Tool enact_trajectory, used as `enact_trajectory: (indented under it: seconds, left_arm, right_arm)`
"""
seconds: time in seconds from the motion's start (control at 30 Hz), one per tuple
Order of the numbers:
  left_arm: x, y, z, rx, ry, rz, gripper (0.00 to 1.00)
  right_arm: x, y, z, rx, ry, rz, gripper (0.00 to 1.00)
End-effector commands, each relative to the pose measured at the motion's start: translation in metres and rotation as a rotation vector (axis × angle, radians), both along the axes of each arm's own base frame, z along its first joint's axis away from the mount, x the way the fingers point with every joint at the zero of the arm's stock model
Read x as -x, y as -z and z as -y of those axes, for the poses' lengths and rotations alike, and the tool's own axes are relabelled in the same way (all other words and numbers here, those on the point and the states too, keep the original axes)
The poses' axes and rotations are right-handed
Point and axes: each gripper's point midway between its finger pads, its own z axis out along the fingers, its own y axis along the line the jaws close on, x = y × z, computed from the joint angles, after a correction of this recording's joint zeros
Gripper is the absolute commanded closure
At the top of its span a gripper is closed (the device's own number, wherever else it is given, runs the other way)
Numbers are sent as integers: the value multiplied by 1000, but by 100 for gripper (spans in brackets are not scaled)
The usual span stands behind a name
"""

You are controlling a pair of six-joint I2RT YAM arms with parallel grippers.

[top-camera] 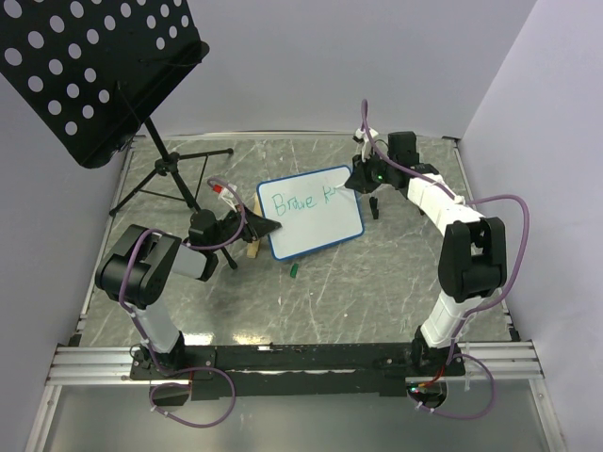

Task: Write a sentence on the whiteboard

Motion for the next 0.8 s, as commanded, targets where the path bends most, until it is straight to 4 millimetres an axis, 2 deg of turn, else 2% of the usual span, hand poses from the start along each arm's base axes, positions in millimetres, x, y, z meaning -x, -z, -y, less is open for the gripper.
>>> enact_trajectory:
  seconds: [0.0, 0.37, 0.77]
  left_arm:
    - [2, -53, 6, 74, 44, 263, 99]
    - [3, -54, 5, 75, 42, 264, 99]
    - [2, -55, 5, 75, 34, 267, 99]
  right_arm:
    - [-9, -14, -6, -25, -17, 41, 100]
    - [3, -13, -18, -52, -79, 25, 100]
    - [19, 1, -14, -18, -102, -15, 100]
